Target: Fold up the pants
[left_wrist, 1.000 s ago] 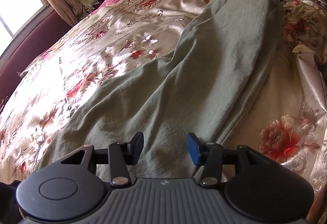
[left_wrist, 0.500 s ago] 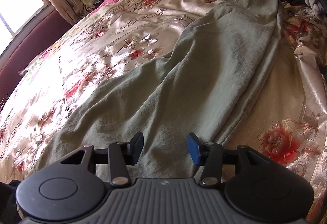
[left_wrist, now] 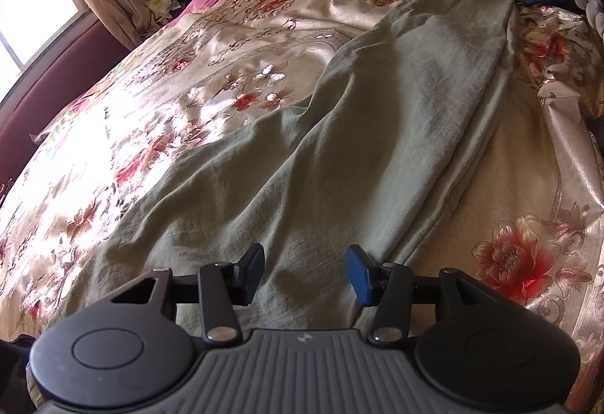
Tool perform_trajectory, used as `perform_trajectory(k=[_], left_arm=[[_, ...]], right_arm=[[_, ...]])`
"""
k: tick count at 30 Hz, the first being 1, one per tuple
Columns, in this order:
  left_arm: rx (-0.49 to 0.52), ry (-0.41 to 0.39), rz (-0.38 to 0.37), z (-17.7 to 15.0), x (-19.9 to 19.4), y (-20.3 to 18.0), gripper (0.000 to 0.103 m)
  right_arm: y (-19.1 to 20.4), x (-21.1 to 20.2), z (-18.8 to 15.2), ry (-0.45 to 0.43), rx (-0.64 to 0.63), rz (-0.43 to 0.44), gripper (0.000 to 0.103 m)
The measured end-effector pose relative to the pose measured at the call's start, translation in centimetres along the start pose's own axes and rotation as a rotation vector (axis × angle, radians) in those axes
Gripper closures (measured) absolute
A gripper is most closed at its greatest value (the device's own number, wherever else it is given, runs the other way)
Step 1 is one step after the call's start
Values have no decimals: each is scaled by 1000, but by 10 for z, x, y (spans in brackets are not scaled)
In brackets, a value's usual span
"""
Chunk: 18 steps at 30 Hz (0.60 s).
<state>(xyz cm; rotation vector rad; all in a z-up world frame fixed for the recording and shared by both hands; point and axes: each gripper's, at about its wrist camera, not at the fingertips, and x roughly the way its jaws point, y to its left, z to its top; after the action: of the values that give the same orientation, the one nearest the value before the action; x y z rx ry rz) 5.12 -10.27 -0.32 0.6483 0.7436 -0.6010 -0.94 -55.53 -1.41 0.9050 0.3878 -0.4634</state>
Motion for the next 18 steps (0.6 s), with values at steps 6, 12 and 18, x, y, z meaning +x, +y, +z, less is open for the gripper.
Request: perform_trajectory(k=[6, 12, 18], left_arm=[[4, 1, 10, 0, 0, -1, 38], [3, -3, 13, -1, -3, -1, 37], [-2, -12, 4, 0, -1, -1, 37]], right_arm=[[-3, -2, -3, 31, 32, 29, 49], [10, 0, -6, 86, 25, 74, 47], [24, -2, -15, 161, -32, 32, 47]])
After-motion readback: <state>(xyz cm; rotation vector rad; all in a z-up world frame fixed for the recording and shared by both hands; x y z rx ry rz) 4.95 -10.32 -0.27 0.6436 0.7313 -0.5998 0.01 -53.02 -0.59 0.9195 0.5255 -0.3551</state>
